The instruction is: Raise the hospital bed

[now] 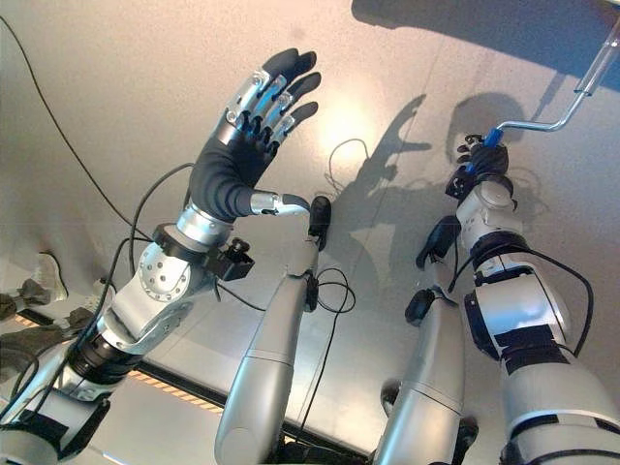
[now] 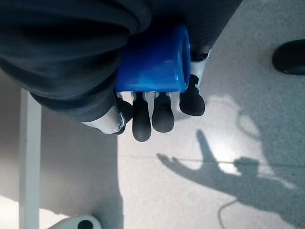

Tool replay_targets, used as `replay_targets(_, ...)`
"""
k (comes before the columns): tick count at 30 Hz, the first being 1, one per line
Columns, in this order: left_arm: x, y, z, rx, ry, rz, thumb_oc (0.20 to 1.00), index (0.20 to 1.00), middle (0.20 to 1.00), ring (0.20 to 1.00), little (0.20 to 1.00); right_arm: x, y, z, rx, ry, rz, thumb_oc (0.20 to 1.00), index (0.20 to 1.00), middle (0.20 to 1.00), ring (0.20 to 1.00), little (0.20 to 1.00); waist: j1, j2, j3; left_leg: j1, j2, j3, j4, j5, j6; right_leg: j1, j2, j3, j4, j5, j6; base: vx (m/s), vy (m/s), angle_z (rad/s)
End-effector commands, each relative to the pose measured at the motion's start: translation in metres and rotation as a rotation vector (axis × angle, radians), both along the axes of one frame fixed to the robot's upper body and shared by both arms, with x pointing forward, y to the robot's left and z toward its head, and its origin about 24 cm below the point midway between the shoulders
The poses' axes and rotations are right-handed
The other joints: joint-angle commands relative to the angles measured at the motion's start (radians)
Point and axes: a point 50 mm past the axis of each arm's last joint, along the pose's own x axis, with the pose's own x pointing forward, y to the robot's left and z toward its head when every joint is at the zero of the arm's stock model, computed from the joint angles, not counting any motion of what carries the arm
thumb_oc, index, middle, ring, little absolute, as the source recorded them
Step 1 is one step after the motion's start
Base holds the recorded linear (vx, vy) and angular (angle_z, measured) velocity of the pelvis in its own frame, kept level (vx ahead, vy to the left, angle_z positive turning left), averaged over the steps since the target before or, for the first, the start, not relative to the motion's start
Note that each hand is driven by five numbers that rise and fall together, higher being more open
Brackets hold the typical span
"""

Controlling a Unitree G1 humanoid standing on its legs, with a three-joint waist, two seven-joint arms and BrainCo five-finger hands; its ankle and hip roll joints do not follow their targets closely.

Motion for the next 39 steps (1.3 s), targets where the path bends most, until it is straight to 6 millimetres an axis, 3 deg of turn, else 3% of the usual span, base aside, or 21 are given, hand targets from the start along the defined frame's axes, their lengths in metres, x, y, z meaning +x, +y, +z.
replay_targets(1,-0.023,-0.002,0.012,-0.057,-0.088,-0.097,1.0,1.0,1.0,1.0,1.0,-0.015,-0.028,-0.013,-0.058,0.085,-0.077,0.2,0.2,0.2,0.2,0.2,-0.03,0.091,-0.012,-0.042,-0.051,0.052,0.045,-0.052,0.056,0.068,-0.001,0.071,0.074,-0.113,0.072,0.0,-0.002,-0.06)
replay_targets(7,-0.023,-0.001,0.008,-0.027,-0.084,-0.096,1.0,1.0,1.0,1.0,1.0,-0.033,-0.06,-0.018,-0.057,0.108,-0.165,0.2,0.2,0.2,0.2,0.2,-0.054,0.066,-0.012,-0.059,-0.029,0.07,0.078,-0.066,0.073,0.042,0.015,0.069,0.096,-0.112,0.071,0.0,-0.041,-0.12)
replay_targets(9,-0.023,-0.002,0.008,-0.027,-0.084,-0.097,1.0,1.0,1.0,1.0,1.0,-0.033,-0.06,-0.018,-0.056,0.108,-0.166,0.2,0.2,0.2,0.2,0.2,-0.054,0.066,-0.012,-0.058,-0.029,0.071,0.078,-0.066,0.073,0.042,0.015,0.07,0.096,-0.113,0.07,0.0,-0.044,-0.12)
replay_targets(14,-0.022,0.003,0.005,-0.023,-0.065,-0.079,1.0,1.0,1.0,1.0,1.0,-0.054,-0.09,-0.018,-0.048,0.097,-0.259,0.2,0.2,0.2,0.2,0.2,-0.084,0.054,-0.012,-0.019,-0.005,0.083,0.053,-0.06,0.061,0.043,0.037,0.079,0.102,-0.127,0.058,0.01,-0.048,-0.02)
replay_targets(24,-0.022,0.006,0.005,-0.021,-0.066,-0.06,1.0,1.0,1.0,1.0,1.0,-0.069,-0.11,-0.015,-0.078,0.127,-0.337,0.2,0.2,0.2,0.2,0.2,-0.107,0.039,-0.012,-0.015,0.014,0.098,0.059,-0.06,0.056,0.016,0.056,0.089,0.142,-0.146,0.045,0.01,-0.055,-0.04)
replay_targets(25,-0.021,0.006,0.003,-0.019,-0.055,-0.058,1.0,1.0,1.0,1.0,1.0,-0.073,-0.114,-0.016,-0.077,0.13,-0.352,0.2,0.2,0.2,0.2,0.2,-0.117,0.036,-0.012,0.007,0.015,0.093,0.066,-0.082,0.051,0.032,0.058,0.099,0.157,-0.17,0.047,0.0,-0.024,-0.04)
replay_targets(28,-0.022,0.008,0.005,-0.027,-0.064,-0.052,1.0,1.0,1.0,1.0,1.0,-0.074,-0.116,-0.011,-0.062,0.093,-0.365,0.2,0.2,0.2,0.2,0.2,-0.122,0.033,-0.012,-0.009,0.022,0.101,0.059,-0.059,0.053,0.012,0.061,0.093,0.155,-0.152,0.041,-0.02,-0.025,-0.08)
replay_targets(33,-0.022,0.013,0.006,-0.045,-0.07,-0.028,1.0,1.0,1.0,1.0,1.0,-0.068,-0.104,-0.012,-0.011,-0.038,-0.298,0.2,0.2,0.2,0.2,0.2,-0.15,-0.003,-0.012,0.018,0.031,0.104,0.038,-0.052,0.048,0.034,0.075,0.086,0.135,-0.146,0.039,0.0,-0.034,-0.03)
replay_targets(36,-0.023,0.022,0.007,-0.07,-0.076,0.016,1.0,1.0,1.0,1.0,1.0,-0.063,-0.075,-0.005,-0.013,-0.218,-0.168,0.2,0.2,0.2,0.2,0.2,-0.18,-0.039,-0.012,0.038,0.038,0.106,0.02,-0.043,0.042,0.054,0.084,0.084,0.116,-0.138,0.04,-0.02,-0.038,-0.05)
replay_targets(37,-0.024,0.028,0.009,-0.079,-0.088,0.053,1.0,1.0,1.0,1.0,1.0,-0.068,-0.054,0.0,-0.033,-0.328,-0.074,0.2,0.2,0.2,0.2,0.2,-0.201,-0.062,-0.012,0.052,0.039,0.103,0.008,-0.042,0.04,0.072,0.087,0.081,0.1,-0.135,0.041,-0.03,-0.05,-0.09)
replay_targets(39,-0.025,0.032,0.008,-0.076,-0.087,0.065,1.0,1.0,1.0,1.0,1.0,-0.073,-0.045,0.001,-0.037,-0.386,-0.044,0.2,0.2,0.2,0.2,0.2,-0.204,-0.074,-0.012,0.07,0.038,0.099,-0.01,-0.036,0.038,0.096,0.087,0.073,0.078,-0.128,0.044,-0.02,-0.041,-0.12)
